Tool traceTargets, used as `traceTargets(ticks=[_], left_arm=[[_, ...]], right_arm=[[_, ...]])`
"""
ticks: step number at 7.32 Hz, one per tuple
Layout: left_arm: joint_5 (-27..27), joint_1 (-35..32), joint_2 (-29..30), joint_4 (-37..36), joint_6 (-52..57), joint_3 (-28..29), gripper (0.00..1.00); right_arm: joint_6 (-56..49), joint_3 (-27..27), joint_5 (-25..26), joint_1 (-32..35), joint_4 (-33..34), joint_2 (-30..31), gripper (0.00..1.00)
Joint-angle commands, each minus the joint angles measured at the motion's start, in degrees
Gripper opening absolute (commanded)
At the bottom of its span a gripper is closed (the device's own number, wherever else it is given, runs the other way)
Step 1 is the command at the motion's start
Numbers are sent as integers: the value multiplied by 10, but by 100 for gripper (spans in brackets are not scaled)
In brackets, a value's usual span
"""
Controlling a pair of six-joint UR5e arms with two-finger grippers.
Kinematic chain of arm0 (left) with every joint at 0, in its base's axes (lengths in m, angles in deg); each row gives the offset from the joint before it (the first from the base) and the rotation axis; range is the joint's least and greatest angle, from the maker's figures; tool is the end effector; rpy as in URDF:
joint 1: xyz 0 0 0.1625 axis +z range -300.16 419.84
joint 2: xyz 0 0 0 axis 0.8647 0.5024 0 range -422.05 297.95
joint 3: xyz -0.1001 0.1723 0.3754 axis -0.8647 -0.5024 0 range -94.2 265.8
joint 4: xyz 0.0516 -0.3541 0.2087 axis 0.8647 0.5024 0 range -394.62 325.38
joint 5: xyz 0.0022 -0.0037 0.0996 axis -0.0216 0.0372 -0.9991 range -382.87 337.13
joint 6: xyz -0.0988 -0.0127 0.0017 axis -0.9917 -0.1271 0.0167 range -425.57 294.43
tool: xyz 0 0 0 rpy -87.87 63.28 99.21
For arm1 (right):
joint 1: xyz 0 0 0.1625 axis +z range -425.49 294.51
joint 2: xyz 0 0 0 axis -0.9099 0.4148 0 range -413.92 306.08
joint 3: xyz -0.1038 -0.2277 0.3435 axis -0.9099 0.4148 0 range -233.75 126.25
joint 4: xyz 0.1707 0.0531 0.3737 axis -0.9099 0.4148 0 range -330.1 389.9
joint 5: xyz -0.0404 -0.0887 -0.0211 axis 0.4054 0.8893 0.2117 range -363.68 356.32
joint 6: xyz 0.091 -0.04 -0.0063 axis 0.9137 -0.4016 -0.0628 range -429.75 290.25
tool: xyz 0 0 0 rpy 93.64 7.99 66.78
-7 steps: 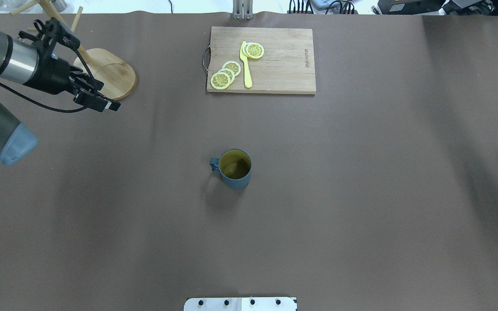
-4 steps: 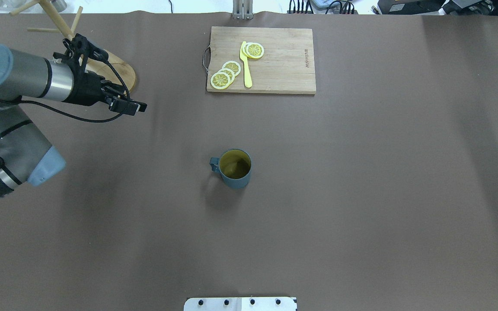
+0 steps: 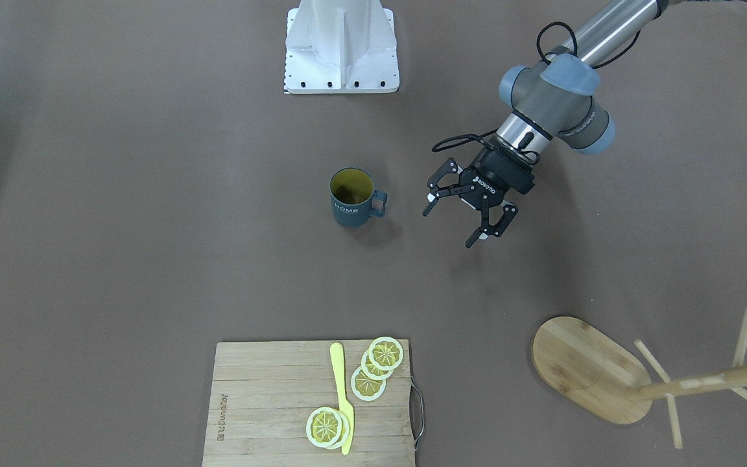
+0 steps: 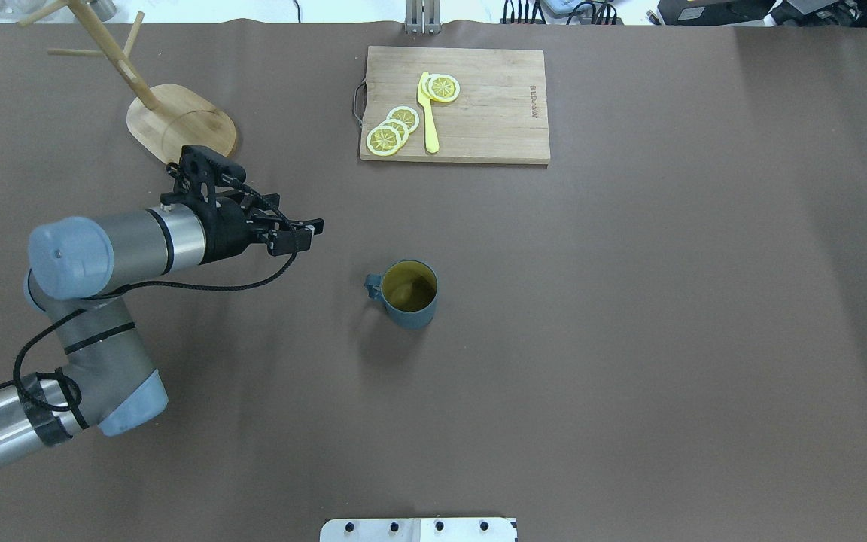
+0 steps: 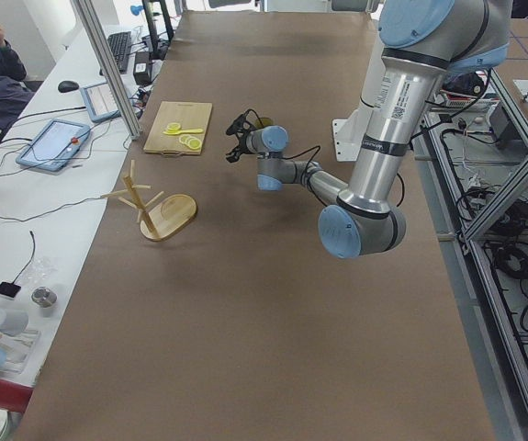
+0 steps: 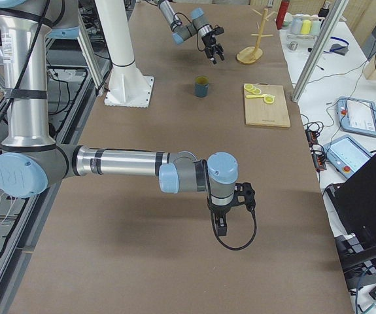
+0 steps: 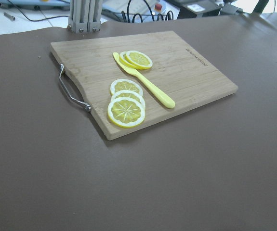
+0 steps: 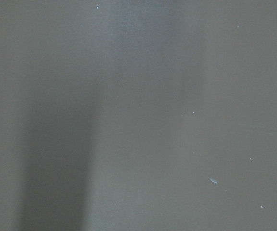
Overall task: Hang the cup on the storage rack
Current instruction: 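Move the left gripper toward the blue mug's handle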
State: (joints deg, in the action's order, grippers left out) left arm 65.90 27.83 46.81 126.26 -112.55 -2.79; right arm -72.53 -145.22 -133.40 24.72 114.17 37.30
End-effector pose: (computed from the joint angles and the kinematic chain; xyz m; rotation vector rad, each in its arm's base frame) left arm 0.4488 -0.4403 0.3503 0.9531 1.2135 0.1359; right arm 0.0715 -0.4900 0.6516 0.1182 -0.6898 -0.0791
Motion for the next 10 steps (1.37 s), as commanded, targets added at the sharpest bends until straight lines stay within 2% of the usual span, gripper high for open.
traceTargets(ticks=[1, 2, 3, 4, 5, 7, 10], left_arm=[[-104, 67, -47, 13, 50, -42, 97], [-203, 136, -42, 8, 60, -48, 95], [-263, 182, -35, 5, 87, -46, 93], [-285, 186, -23, -7, 133, -45, 94], [-288, 187, -16, -36, 136, -41, 93], [-288, 187, 14, -79, 137, -39, 85], [-287, 182, 15, -81, 138, -23, 64]], right_arm=[[1, 0, 0, 1, -1, -3, 100], [1, 0, -6, 1, -1, -4, 100], [1, 0, -9, 1, -1, -4, 100], [1, 0, -10, 1, -1, -4, 100], [1, -1, -11, 2, -1, -5, 100], [1, -1, -13, 2, -1, -5, 100], [1, 0, -13, 2, -1, -5, 100]])
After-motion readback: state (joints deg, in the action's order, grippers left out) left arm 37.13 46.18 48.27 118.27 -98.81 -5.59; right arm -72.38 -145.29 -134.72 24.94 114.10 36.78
